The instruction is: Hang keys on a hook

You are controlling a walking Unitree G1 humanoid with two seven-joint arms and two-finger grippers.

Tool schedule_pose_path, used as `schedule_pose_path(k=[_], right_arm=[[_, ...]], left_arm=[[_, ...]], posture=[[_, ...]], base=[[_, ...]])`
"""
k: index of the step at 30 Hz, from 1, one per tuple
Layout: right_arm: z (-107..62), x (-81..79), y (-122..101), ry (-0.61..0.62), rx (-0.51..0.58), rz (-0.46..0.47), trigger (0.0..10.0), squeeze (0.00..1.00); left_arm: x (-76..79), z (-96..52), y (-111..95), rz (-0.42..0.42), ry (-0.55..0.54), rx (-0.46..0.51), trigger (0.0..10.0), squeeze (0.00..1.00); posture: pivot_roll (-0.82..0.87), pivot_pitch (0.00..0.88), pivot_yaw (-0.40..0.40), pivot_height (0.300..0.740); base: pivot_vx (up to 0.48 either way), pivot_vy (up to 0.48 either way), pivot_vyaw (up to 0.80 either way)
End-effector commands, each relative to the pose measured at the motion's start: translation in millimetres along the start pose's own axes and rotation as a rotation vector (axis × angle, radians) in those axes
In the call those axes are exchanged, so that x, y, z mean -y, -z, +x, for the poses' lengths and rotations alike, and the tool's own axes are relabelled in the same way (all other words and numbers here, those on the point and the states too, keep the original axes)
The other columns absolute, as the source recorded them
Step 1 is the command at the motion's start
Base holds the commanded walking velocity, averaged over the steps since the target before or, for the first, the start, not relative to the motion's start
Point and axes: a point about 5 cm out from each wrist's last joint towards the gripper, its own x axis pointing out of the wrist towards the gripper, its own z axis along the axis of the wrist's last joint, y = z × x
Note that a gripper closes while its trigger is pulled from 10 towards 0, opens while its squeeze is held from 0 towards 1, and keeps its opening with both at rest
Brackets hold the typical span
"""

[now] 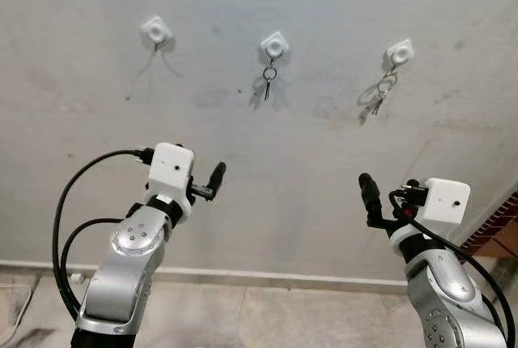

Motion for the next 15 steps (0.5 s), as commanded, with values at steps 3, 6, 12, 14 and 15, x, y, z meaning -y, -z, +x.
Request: schedule_pose_path(k=[3,6,12,14,15], right_arm=[[-0.4,3.1,0.7,0.011,-0.005,-0.003,10.0,0.0],[-0.3,3.0,0.5,0.013,-0.003,-0.003,10.0,0.0],[0.0,3.1,0.4,0.015,0.0,-0.002,10.0,0.0],[0.3,3.2,0.1,0.016,0.0,-0.002,10.0,0.0],[0.6,3.2,-0.4,0.017,0.001,-0.002,10.0,0.0]], left_arm=[[5.7,1.9,-4.3,0.002,0.028,0.013,10.0,0.0],[7.5,2.5,-4.8,-0.002,0.035,0.015,10.0,0.0],[8.4,2.8,-4.9,-0.003,0.038,0.016,10.0,0.0],[8.6,3.1,-5.1,-0.004,0.039,0.016,10.0,0.0],[8.7,3.4,-5.2,-0.004,0.04,0.016,10.0,0.0]], posture=[[0.15,0.0,-0.038,0.74],[0.15,0.0,-0.038,0.74],[0.15,0.0,-0.038,0.74],[0.15,0.0,-0.035,0.74],[0.15,0.0,-0.035,0.74]], base=[[-0.31,0.0,0.0],[-0.31,0.0,0.0],[-0.31,0.0,0.0],[-0.311,0.0,0.0],[-0.307,0.0,0.0]])
